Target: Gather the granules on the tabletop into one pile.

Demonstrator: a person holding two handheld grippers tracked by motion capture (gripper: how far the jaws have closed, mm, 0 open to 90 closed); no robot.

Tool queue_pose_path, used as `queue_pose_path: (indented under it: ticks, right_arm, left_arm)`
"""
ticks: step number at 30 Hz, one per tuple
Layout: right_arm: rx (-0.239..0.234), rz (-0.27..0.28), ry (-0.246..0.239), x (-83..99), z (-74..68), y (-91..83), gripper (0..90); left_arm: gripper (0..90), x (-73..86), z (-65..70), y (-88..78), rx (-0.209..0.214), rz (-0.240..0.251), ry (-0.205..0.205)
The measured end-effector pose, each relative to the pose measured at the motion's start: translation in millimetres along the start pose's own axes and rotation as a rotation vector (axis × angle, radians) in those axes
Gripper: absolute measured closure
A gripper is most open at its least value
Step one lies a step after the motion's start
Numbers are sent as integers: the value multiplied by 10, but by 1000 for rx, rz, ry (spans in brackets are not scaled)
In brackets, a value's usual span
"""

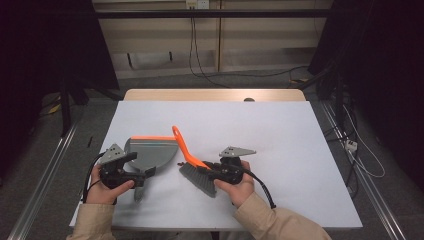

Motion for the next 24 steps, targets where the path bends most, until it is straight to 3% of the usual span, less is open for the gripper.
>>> queue_pose_path:
  ticks: [14,20,24]
  right_arm:
    - [58,15,28,51,213,-211,715]
    - [35,49,48,-29,166,-179,716]
    - [5,80,51,-146,39,-79,716]
  left_arm:
    - [72,-9,17,19,3,2,5]
    - [73,-18,17,10,0,5,7]
    - [73,-15,6,7,-3,0,5]
Point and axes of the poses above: each handheld gripper's, and its own axes: y roughly forward along the jaws, x roughly out of its underside, z roughly to its right, the point moved 7 cm from there along y, roughly forward along the jaws, and after that the axes turned 14 degrees about -y, right-handed, at the moved point
